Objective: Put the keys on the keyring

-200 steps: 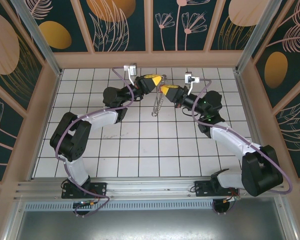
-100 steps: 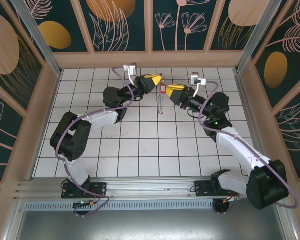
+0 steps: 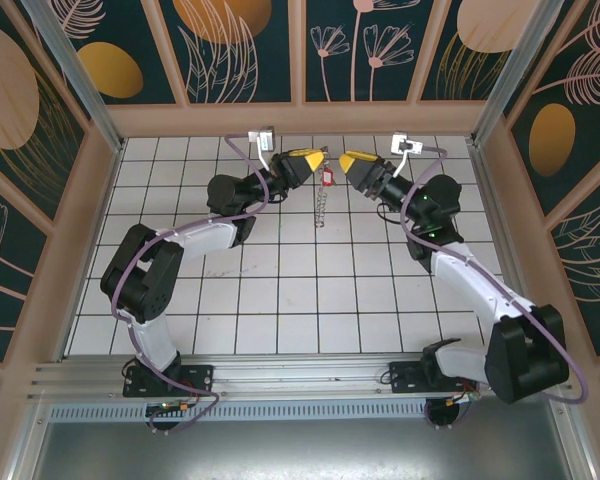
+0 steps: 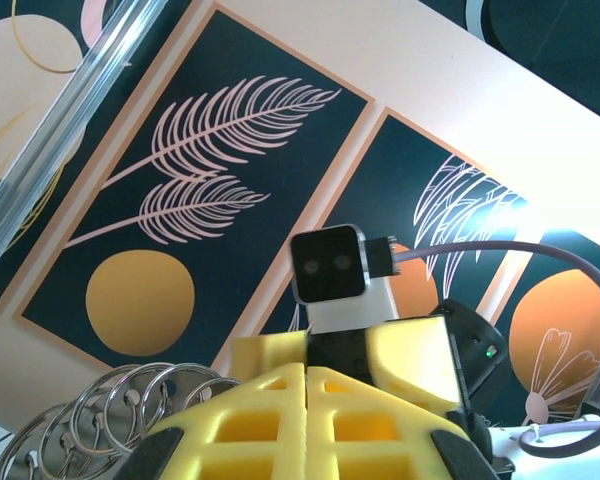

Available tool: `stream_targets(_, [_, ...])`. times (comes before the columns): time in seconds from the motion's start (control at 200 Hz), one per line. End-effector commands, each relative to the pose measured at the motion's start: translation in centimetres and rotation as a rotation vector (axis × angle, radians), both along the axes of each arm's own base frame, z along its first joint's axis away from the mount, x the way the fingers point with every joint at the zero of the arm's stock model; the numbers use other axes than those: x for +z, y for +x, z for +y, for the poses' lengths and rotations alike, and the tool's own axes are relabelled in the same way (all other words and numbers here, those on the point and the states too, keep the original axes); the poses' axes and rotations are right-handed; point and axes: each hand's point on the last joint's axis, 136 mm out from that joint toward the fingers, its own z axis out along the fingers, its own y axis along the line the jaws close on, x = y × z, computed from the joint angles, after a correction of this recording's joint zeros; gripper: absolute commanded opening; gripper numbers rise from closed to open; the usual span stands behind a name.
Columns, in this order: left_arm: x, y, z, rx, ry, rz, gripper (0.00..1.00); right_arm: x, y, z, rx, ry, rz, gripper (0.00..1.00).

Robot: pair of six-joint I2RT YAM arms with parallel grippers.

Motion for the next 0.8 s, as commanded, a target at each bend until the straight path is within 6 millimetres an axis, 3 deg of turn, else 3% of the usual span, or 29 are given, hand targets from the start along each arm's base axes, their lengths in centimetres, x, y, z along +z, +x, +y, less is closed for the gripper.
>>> stream_targets(0.0, [2.0,-1.0,0.7,0.011,-0.062,-0.062,0.0,3.3,-0.4,0.3,0.028,0.085,-0.058,0.43])
stream_targets(0.791, [1.7,-0.6,0.5,0.016,-0.061,-0.053,0.0,2.2,-0.3,2.4,0.082,0.077,-0.043,0.37])
